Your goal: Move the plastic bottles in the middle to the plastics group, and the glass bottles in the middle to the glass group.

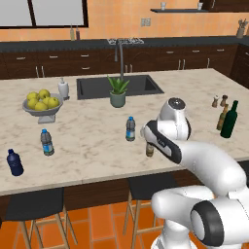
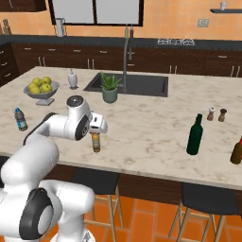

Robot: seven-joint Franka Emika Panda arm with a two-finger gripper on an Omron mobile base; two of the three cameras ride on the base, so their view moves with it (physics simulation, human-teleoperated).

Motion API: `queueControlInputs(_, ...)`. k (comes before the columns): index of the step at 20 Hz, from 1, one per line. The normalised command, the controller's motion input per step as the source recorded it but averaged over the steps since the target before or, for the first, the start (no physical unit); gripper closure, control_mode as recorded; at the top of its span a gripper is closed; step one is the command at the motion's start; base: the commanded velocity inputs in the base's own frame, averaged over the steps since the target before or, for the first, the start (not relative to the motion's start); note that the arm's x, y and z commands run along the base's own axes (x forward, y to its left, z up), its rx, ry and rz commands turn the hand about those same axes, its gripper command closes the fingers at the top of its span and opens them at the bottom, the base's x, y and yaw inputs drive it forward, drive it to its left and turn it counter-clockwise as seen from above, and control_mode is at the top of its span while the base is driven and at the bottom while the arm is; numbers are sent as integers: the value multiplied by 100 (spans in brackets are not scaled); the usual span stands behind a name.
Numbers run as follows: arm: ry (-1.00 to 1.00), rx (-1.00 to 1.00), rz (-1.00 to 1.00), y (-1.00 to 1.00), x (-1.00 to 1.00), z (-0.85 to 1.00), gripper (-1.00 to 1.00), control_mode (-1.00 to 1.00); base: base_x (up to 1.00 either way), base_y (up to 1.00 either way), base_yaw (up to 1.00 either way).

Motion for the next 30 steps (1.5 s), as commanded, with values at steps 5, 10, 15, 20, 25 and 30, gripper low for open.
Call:
queueControlInputs(5, 0, 0, 0, 0, 34, -45, -100, -100, 0, 0, 0)
queueControlInputs(10, 1, 0, 0, 0, 41, -20, -100, -100, 0, 0, 0)
queueControlInputs(15, 0, 0, 0, 0, 32, -14, -100, -100, 0, 0, 0)
queueControlInputs(20, 1, 0, 0, 0, 7, -8, -100, -100, 0, 0, 0)
queueControlInputs(25, 0, 0, 0, 0, 10, -6, -100, -100, 0, 0, 0)
queueControlInputs(30, 0, 0, 0, 0, 9, -13, -100, -100, 0, 0, 0)
